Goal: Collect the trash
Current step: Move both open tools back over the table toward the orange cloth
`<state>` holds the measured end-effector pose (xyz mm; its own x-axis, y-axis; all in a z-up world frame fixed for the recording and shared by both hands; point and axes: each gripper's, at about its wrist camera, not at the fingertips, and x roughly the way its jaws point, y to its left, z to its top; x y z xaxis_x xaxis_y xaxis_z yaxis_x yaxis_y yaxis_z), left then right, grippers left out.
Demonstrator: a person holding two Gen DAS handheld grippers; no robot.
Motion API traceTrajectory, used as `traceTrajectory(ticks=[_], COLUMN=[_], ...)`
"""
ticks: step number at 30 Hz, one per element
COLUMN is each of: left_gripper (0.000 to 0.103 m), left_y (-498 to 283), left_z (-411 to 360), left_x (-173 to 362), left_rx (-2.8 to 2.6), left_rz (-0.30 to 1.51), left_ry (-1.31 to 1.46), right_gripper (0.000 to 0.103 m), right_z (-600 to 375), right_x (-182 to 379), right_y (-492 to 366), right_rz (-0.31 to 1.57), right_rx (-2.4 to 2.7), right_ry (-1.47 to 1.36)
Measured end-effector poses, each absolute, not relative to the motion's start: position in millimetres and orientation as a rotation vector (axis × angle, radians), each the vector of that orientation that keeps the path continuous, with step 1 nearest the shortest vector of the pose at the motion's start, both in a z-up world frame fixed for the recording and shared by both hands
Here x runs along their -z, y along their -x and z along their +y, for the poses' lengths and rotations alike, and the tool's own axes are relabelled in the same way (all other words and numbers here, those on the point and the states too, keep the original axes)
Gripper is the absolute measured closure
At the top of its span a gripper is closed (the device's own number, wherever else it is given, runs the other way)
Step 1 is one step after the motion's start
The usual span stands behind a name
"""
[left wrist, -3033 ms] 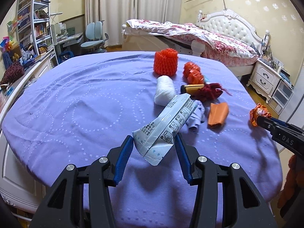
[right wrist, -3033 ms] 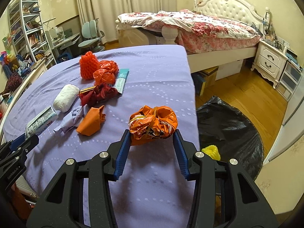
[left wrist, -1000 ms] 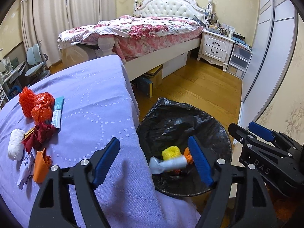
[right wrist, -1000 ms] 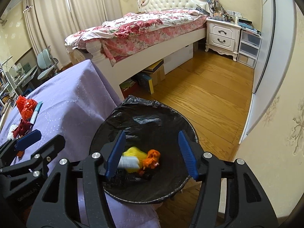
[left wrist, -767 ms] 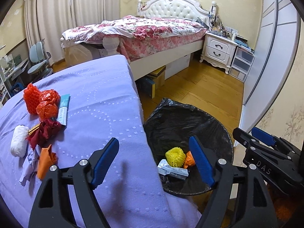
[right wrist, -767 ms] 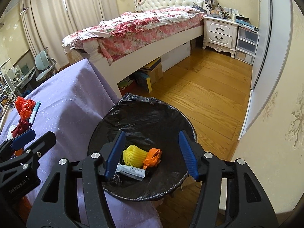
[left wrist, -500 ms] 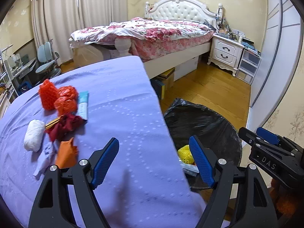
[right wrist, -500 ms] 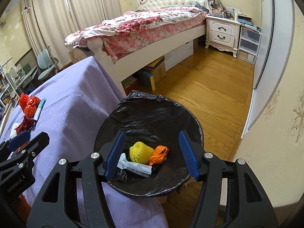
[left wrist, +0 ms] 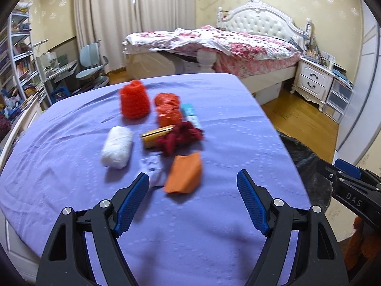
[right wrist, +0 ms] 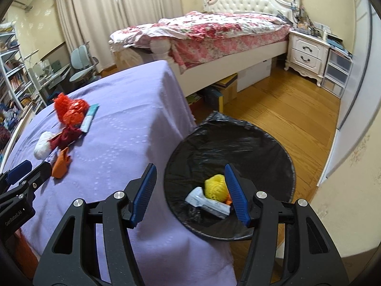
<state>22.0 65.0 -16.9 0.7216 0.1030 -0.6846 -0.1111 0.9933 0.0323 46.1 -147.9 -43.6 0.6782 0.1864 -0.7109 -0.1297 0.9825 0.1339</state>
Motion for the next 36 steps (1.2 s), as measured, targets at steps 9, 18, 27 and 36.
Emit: traceTrajectory(ticks=[9, 18, 27, 36], left_gripper=[0.027, 0.027, 0.027, 0.027], left_y=[-5, 10, 19, 19], left_z=[117, 159, 189, 200], left_x=[19, 28, 31, 35], left_rx=[-0.220, -0.293, -0.339, -0.347], left_rz=[0.750, 0.767, 0.767, 0.777], left_ry=[0.047, 0.073, 0.110, 0.140], right_gripper=[0.045, 0.045, 0.045, 0.044], right_z=[-85, -29, 19, 48], right_x=[37, 40, 44, 48], right_y=[-37, -24, -20, -32], right_rz=[0.818, 0.840, 0.859, 0.859], right_rx=[-0.298, -0.404, -0.468, -0.443], right_ry=[0.002, 0.062, 0.118, 0.153])
